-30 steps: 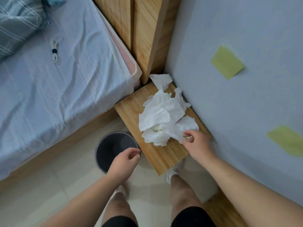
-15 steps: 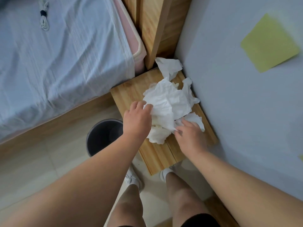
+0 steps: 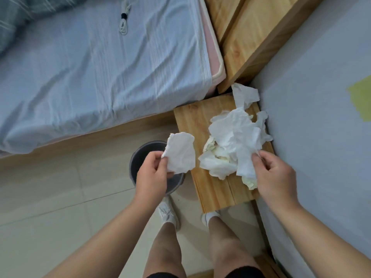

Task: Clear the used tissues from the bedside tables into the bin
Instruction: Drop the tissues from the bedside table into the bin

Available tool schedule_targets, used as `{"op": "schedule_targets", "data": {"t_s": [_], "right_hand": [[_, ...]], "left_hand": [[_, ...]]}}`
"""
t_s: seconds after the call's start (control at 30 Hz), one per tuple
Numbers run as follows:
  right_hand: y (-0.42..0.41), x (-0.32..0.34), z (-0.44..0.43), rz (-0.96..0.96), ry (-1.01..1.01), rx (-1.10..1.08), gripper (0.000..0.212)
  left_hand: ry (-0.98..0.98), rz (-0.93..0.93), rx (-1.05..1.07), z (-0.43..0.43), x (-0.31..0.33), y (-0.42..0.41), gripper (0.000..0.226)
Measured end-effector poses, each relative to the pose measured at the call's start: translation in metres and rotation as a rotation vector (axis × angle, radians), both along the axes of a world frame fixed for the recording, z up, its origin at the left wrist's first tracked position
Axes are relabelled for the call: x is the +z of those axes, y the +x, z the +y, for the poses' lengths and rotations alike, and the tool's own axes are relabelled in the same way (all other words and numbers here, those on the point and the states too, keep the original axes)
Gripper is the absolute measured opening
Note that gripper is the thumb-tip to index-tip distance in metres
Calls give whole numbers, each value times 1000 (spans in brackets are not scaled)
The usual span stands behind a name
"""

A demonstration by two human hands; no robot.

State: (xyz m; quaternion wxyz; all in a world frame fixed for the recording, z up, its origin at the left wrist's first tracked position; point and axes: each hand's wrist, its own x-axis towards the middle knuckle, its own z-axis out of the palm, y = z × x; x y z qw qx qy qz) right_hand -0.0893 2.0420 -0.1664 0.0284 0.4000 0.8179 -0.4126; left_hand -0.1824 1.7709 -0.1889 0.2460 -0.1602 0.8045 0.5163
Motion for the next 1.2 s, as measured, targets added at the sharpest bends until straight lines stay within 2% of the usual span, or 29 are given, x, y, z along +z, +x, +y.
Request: {"op": "schedule_targets", "data": {"t_s": [0.07, 0.2, 0.33, 0.53, 0.57, 0.67, 0.73, 0.83, 0.93, 1.07, 1.2], "right_hand": [[-16, 9, -30, 39, -77, 46, 18], [-46, -23, -110, -56, -291, 181, 29], [-58, -80, -166, -249, -302, 282, 26], [-69, -167, -214, -404, -316, 345, 22], [-69, -178, -217, -439, -340, 343, 25], [-66, -194, -222, -550, -317, 358, 55], [-61, -193, -220, -564, -312, 348, 59], [-50, -173, -212, -537, -402, 308, 53], [-36, -148, -199, -491, -545, 228, 47], [-25, -114, -152, -406, -563, 132, 40], [-18, -76, -86, -252, -517, 34, 23]], "left_hand": [[18, -126, 148, -41, -9, 10, 21], [-52, -327, 271, -109, -41, 26, 25], [-98, -407, 278, -142, -81, 30, 27], [-113, -476, 246, -163, -152, 30, 29], [-102, -482, 214, -164, -159, 28, 28], [-13, -527, 182, -162, -171, 20, 12], [53, -559, 197, -161, -175, 19, 29], [29, -581, 140, -156, -169, 16, 37], [0, -565, 114, -145, -156, 17, 32], [-5, -471, 14, -96, -129, 11, 26], [-83, -272, -270, -22, -98, 5, 19]]}}
